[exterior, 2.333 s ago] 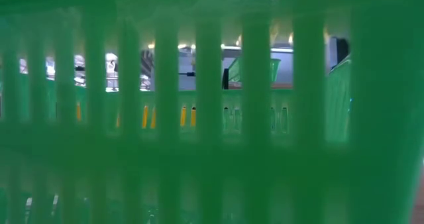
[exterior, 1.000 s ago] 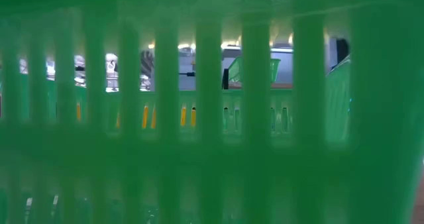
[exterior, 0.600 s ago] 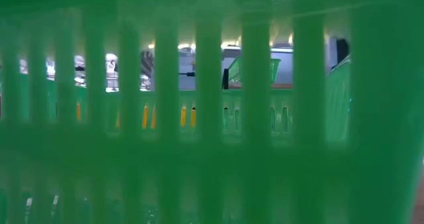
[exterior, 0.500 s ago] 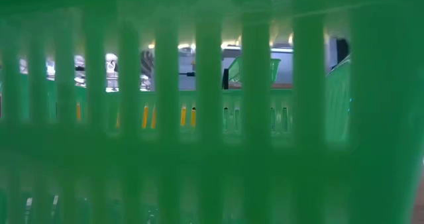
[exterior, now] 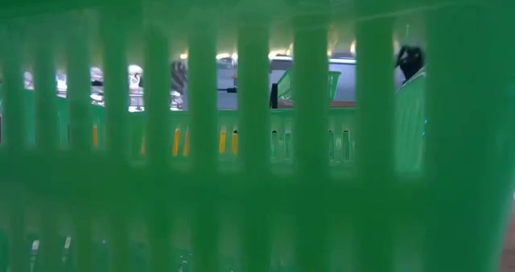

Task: Stack baskets on shelf by color
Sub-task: Put the top right yellow bin on the shelf

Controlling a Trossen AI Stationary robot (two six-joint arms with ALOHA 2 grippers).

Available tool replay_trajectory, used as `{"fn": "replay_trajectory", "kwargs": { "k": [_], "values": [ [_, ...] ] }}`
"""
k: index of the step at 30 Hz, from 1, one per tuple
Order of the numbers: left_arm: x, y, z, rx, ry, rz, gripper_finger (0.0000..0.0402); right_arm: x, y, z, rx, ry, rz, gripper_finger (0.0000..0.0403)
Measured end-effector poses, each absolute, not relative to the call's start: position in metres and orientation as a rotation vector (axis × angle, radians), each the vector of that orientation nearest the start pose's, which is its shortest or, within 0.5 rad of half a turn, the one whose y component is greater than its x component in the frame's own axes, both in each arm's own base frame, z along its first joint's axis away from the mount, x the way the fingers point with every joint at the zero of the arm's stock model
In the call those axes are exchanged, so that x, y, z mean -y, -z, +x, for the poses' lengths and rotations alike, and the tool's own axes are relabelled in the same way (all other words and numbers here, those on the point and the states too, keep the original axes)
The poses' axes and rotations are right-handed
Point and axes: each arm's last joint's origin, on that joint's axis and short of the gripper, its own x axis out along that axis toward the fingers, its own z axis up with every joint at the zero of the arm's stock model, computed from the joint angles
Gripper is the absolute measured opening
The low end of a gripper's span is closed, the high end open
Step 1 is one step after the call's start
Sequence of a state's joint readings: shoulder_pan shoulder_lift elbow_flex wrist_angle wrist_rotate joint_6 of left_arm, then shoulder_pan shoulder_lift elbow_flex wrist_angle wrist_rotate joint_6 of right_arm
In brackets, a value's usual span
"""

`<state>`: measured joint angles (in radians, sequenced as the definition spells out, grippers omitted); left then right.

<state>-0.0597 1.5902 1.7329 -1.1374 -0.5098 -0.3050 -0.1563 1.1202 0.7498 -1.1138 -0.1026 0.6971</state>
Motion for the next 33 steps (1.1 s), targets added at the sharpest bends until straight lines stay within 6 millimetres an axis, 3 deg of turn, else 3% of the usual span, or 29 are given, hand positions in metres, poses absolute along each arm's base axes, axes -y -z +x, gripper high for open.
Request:
{"fn": "replay_trajectory", "kwargs": {
  "k": [4,15,26,30,33],
  "values": [
    [0.005,-0.384,0.31,-0.885,-0.548,0.004,0.0069,0.027,-0.203,0.161,-1.391,0.562,0.753,0.0112],
    [0.005,-0.384,0.31,-0.878,-0.56,-0.021,0.0069,0.035,-0.201,0.159,-1.374,0.631,0.707,0.0112],
    [0.005,-0.384,0.31,-0.875,-0.563,-0.027,0.0069,0.036,-0.164,0.153,-1.334,0.604,0.806,0.0109],
    [0.005,-0.384,0.31,-0.875,-0.563,-0.027,0.0069,0.036,-0.166,0.154,-1.323,0.625,0.854,0.0052],
    [0.005,-0.384,0.31,-0.875,-0.563,-0.027,0.0069,0.037,-0.18,0.161,-1.292,0.616,0.876,0.0012]
  ]
}}
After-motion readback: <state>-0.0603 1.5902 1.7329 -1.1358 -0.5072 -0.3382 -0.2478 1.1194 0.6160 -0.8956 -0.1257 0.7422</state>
